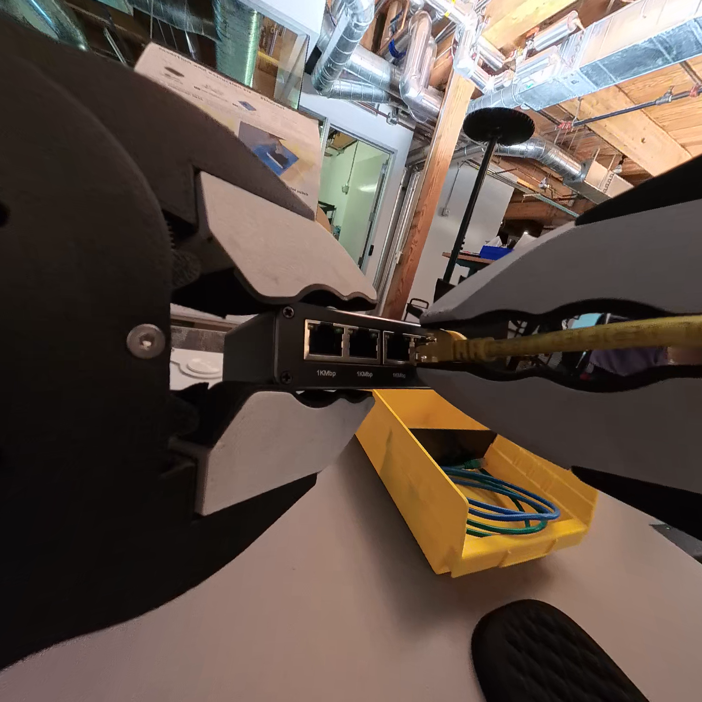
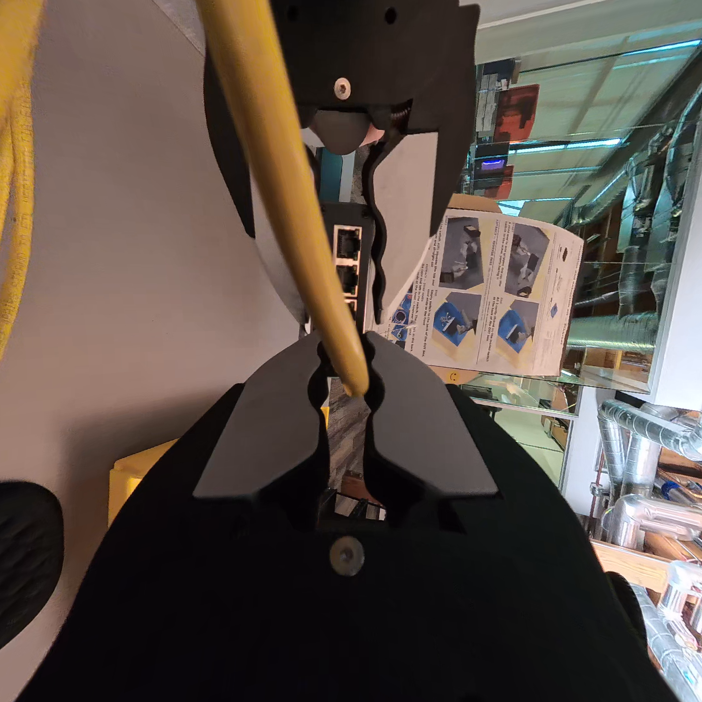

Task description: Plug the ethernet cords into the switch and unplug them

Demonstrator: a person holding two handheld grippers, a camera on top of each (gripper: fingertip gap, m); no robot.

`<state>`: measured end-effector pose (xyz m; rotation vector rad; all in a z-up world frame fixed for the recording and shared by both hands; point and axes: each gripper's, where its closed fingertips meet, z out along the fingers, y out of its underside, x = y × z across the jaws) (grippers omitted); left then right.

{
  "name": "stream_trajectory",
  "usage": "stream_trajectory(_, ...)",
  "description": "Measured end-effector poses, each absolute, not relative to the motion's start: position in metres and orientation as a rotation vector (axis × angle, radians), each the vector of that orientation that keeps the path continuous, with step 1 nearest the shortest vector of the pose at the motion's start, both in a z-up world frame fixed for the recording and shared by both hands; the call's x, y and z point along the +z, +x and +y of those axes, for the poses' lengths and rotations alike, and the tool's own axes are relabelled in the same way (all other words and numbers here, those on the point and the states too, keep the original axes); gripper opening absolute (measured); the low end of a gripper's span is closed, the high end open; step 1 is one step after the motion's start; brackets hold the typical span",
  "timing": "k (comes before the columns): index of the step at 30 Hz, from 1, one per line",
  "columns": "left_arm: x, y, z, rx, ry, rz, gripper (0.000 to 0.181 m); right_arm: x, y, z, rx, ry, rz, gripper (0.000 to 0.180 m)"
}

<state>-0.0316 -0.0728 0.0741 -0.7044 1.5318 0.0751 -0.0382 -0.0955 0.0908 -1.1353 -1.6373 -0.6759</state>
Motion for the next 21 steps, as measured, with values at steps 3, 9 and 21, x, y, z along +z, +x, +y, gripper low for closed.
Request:
stream_trajectory(3, 0.074, -0.034, -0.067, 0.119, -0.722, 1.528, 0.040, 0.092, -0.037, -0.094, -0.692, -1.153, -1.627, 0.015)
stream_trajectory(9, 0.073, -0.034, -0.067, 0.149, -0.725, 1.539, 0.040, 0.090, -0.036, -0.092, -0.708, -1.165, -1.640, 0.014)
stream_trajectory(21, 0.073, -0.036, -0.062, 0.212, -0.722, 1.531, 0.038, 0.087, -0.033, -0.082, -0.782, -1.191, -1.616, 0.015)
